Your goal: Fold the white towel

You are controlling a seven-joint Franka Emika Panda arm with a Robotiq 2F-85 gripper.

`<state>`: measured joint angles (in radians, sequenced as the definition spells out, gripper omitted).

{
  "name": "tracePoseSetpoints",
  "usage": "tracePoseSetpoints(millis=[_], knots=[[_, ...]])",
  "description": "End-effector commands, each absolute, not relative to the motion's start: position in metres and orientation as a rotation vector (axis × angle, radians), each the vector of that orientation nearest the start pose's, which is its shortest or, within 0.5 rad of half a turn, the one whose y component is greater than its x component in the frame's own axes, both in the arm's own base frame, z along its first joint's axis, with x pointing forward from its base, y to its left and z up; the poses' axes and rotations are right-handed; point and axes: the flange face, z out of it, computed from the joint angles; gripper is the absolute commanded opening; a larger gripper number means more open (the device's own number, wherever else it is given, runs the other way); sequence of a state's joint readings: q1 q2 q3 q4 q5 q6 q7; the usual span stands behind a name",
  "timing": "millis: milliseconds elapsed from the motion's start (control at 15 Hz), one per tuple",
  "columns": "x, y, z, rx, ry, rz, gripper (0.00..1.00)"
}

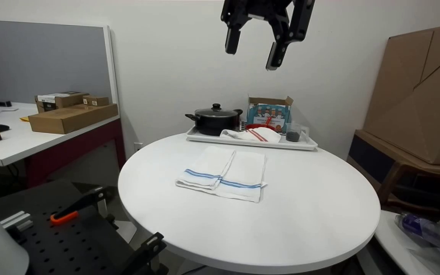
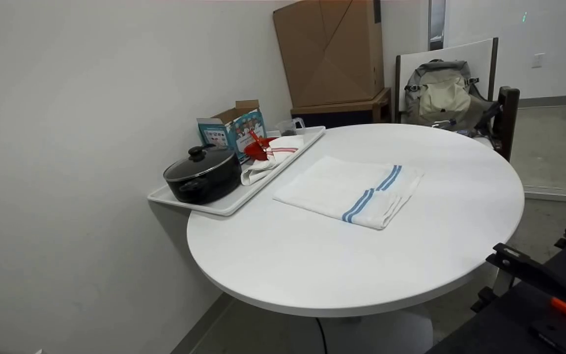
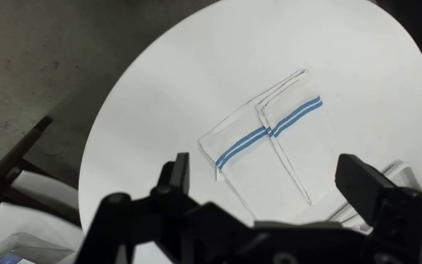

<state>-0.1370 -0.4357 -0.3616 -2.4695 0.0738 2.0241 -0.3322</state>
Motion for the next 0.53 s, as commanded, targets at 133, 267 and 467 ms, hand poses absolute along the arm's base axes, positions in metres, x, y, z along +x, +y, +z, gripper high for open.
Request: tracePoseSetpoints(millis=[133, 267, 467], knots=[[0.396, -0.214, 0.421, -2.964, 0.288, -0.092, 1.00], [0.418, -0.216, 0.413, -2.990, 0.279, -0.112, 1.00], [0.453, -0.212, 0.398, -3.014, 0.275, -0.128, 1.00]])
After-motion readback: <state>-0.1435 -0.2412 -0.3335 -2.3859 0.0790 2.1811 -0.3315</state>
